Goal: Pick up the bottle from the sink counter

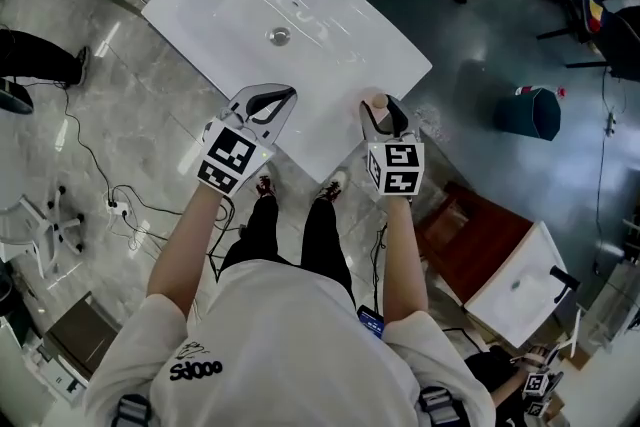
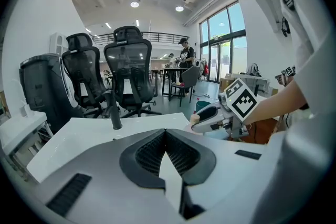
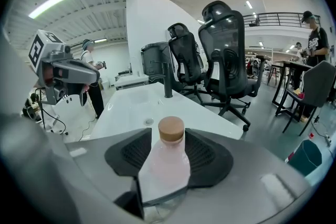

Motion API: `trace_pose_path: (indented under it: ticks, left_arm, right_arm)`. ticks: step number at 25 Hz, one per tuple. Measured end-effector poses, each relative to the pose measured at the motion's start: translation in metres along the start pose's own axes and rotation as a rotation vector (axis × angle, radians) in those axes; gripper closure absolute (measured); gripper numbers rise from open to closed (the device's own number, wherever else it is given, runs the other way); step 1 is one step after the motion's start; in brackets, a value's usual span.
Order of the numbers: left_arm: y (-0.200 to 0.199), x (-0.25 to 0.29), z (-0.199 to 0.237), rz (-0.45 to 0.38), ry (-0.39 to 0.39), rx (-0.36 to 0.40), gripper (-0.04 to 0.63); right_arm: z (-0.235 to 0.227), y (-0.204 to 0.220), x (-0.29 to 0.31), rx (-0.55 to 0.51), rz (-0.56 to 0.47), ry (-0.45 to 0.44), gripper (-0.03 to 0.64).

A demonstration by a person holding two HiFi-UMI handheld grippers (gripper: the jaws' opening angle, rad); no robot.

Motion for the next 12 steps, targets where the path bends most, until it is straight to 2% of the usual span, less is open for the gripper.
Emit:
trace_pose_path:
  ticks: [8, 12]
  left_arm:
    - [0.01, -0.003, 0.009, 0.015, -0.02, -0.02, 0.591]
    - [0.014, -0.005, 0.013, 0.019, -0.033, -0.035, 0.591]
  right_arm:
    - [-0.001, 0.001, 0.012, -0.001, 0.008, 0.037, 0.411]
    - [-0.002, 0.0, 0.013, -0.008, 0.003, 0.064, 0.451]
Point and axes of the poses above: the fingertips, and each gripper's own axes: x forward along the fingers, z to its left, y out of its underside, the point moved 3 cm from there along -x, backward along the fingers, and after that the axes turned 2 degrees about -y, right-handed, at the moved point
